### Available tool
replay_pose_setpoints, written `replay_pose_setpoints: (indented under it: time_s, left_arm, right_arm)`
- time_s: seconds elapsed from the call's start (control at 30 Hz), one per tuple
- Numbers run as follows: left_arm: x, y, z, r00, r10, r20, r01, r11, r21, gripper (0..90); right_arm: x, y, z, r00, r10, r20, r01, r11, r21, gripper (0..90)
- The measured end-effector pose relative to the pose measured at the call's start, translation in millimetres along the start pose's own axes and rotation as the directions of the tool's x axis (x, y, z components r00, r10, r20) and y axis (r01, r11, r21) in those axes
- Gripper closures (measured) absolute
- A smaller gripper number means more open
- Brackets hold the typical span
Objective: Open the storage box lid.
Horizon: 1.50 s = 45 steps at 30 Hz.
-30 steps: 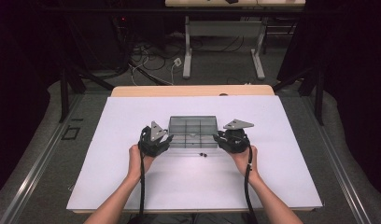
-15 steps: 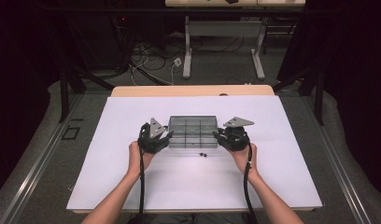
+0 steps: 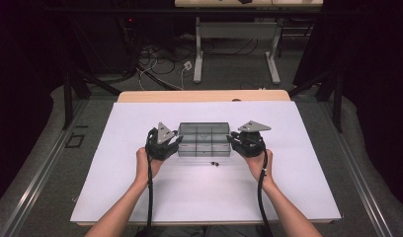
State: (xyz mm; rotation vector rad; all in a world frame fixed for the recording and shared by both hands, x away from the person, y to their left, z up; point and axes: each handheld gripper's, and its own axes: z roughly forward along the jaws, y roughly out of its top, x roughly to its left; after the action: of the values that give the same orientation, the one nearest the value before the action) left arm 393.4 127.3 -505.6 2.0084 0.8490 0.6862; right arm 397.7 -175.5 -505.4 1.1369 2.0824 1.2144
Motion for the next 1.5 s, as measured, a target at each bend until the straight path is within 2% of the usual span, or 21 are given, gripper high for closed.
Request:
replay_pose_setpoints:
  time_s: [0.13,0.17,0.37,0.5,0.8,1.07,1.2,1.37,1.5]
  left_arm:
    - [2.9,3.7,4.0,1.0,-0.004,-0.008,0.004,1.0,-0.009,68.2]
    - [4.1,4.3,5.3,0.9999,-0.01,-0.01,0.01,0.9998,-0.015,68.6]
    - [13.8,9.0,10.2,0.9977,-0.067,0.006,0.067,0.9971,-0.037,71.4]
    - [17.3,13.0,15.4,0.9985,-0.055,-0.003,0.054,0.9983,-0.022,72.3]
    - [28.6,27.3,23.6,0.9962,-0.086,-0.011,0.086,0.9961,-0.019,74.1]
    - [34.4,38.2,36.2,0.9956,-0.084,-0.042,0.084,0.9964,0.01,74.5]
    - [37.4,41.3,44.1,0.9934,-0.097,-0.06,0.099,0.9949,0.022,74.5]
    - [38.7,44.4,53.9,0.9901,-0.107,-0.091,0.11,0.9932,0.036,75.2]
    - [41.0,43.4,62.1,0.9884,-0.109,-0.105,0.118,0.9902,0.075,75.5]
  right_arm:
    - [-2.6,3.0,1.8,0.9999,-0.012,0.005,0.012,1.0,-0.016,73.5]
    - [-2.8,4.0,2.1,1.0,0.0,0.005,0.0,1.0,-0.016,73.8]
    - [-8.5,11.3,5.0,0.9999,0.011,0.003,-0.011,0.999,-0.03,76.7]
    - [-11.3,15.2,8.6,0.9996,0.029,0.005,-0.028,0.999,-0.036,77.4]
    - [-17.6,32.5,15.8,0.9987,0.043,0.026,-0.042,0.998,-0.036,78.4]
    - [-26.2,43.2,28.4,0.9968,0.069,0.041,-0.068,0.997,-0.019,78.9]
    - [-29.3,46.5,35.5,0.994,0.095,0.054,-0.094,0.995,-0.013,79.1]
    - [-33.4,50.1,45.6,0.9919,0.103,0.075,-0.103,0.995,-0.003,79.6]
    - [-36.0,50.6,55.0,0.99,0.102,0.097,-0.104,0.995,0.008,80.7]
